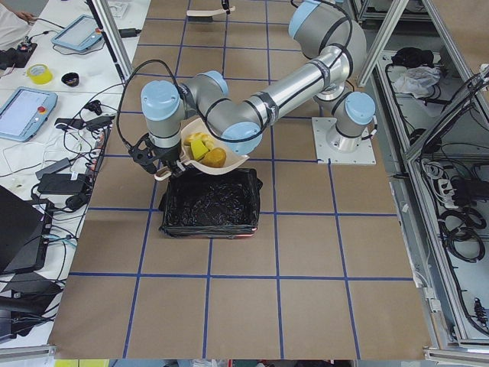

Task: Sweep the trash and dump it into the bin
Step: 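Tip the dustpan over the black bin with the left gripper to dump the trash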

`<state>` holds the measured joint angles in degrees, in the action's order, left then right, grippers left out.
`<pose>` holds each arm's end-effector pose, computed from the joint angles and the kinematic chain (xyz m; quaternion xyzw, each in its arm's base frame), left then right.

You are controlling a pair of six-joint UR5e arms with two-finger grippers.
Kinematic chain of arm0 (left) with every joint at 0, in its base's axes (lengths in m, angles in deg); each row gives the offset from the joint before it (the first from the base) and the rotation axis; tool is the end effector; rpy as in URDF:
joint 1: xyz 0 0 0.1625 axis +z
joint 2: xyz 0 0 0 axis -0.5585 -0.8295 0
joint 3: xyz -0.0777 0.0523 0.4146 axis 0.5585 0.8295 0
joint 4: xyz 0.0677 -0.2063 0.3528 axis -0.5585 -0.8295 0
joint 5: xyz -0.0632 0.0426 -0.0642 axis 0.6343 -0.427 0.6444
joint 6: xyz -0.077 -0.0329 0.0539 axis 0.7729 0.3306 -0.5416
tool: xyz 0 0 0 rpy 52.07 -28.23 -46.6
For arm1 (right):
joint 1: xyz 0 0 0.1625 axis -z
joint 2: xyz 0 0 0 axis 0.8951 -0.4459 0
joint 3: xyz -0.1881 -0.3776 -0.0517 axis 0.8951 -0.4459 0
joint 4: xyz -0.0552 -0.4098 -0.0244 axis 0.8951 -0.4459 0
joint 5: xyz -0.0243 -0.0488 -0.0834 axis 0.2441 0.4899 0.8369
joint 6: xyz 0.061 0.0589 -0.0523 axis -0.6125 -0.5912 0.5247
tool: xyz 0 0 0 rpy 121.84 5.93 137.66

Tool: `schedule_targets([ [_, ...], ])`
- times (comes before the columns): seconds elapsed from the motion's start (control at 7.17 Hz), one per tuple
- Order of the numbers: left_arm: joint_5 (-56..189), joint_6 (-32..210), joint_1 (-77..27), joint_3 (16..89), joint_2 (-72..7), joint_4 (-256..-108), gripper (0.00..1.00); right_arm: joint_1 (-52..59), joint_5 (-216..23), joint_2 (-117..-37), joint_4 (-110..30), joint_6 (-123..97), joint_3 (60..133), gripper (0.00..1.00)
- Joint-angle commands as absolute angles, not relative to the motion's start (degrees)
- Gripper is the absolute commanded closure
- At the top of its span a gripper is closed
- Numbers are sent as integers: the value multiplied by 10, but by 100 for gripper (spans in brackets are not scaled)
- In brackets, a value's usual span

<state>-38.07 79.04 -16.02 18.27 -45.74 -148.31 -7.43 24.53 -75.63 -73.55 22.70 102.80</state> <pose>0.3622 -0.6569 0.4350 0.3764 -0.9221 0.0828 0.0362 -0.0738 -0.5797 0.2428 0.0070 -0.9934 -0.1084 0.0359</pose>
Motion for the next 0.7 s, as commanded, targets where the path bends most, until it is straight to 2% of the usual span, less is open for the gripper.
schedule_targets([
  [0.0, -341, 755, -150, 151, -505, -1424, 100, -63, 245, -754, -737, 230, 1027, 100],
  [0.28, -277, 737, -147, 159, -512, -1352, 100, -55, 244, -754, -736, 231, 1027, 100],
  [0.56, -208, 680, -126, 165, -508, -1350, 100, -54, 240, -754, -734, 236, 1028, 100],
])
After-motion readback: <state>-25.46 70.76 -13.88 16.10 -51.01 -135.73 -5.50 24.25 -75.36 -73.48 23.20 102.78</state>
